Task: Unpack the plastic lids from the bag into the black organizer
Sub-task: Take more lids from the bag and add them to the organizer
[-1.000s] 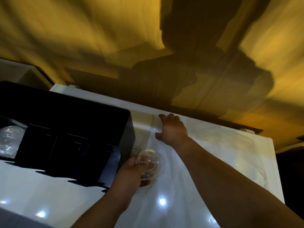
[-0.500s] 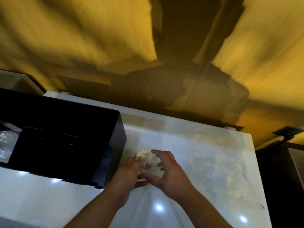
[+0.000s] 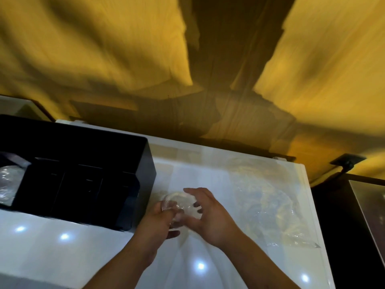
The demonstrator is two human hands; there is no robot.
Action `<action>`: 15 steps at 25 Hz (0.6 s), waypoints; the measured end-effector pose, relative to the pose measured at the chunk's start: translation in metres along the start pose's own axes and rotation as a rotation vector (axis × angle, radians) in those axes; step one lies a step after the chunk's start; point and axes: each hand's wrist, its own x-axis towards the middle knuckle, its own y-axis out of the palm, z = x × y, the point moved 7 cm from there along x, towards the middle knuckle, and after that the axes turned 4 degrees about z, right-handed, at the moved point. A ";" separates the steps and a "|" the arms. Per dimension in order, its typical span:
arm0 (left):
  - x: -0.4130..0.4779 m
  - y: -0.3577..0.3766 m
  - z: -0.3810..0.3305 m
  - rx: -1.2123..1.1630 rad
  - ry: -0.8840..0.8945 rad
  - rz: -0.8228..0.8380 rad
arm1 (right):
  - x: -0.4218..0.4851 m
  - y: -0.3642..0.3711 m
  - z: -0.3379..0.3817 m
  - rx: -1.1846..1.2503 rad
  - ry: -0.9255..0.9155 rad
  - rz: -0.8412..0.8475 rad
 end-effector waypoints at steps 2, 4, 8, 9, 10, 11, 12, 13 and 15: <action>-0.007 -0.015 0.001 -0.026 0.017 -0.055 | 0.006 -0.005 -0.015 0.082 0.119 -0.100; -0.013 -0.027 0.006 -0.039 0.022 -0.092 | 0.011 0.001 -0.026 -0.052 0.159 -0.125; -0.022 -0.045 0.013 -0.055 0.023 -0.097 | 0.024 0.049 -0.013 -0.356 -0.022 0.095; -0.023 -0.048 0.013 -0.059 0.027 -0.096 | 0.027 0.059 -0.009 -0.410 -0.079 0.122; -0.024 -0.051 0.012 -0.058 0.031 -0.096 | 0.030 0.068 -0.005 -0.463 -0.131 0.145; -0.024 -0.054 0.012 -0.053 0.032 -0.098 | 0.033 0.077 -0.002 -0.511 -0.164 0.179; -0.025 -0.056 0.012 -0.045 0.031 -0.100 | 0.035 0.085 0.000 -0.540 -0.175 0.213; -0.025 -0.058 0.013 -0.031 0.029 -0.101 | 0.037 0.091 0.001 -0.540 -0.168 0.237; -0.026 -0.060 0.016 0.006 0.025 -0.107 | 0.040 0.097 0.001 -0.508 -0.153 0.247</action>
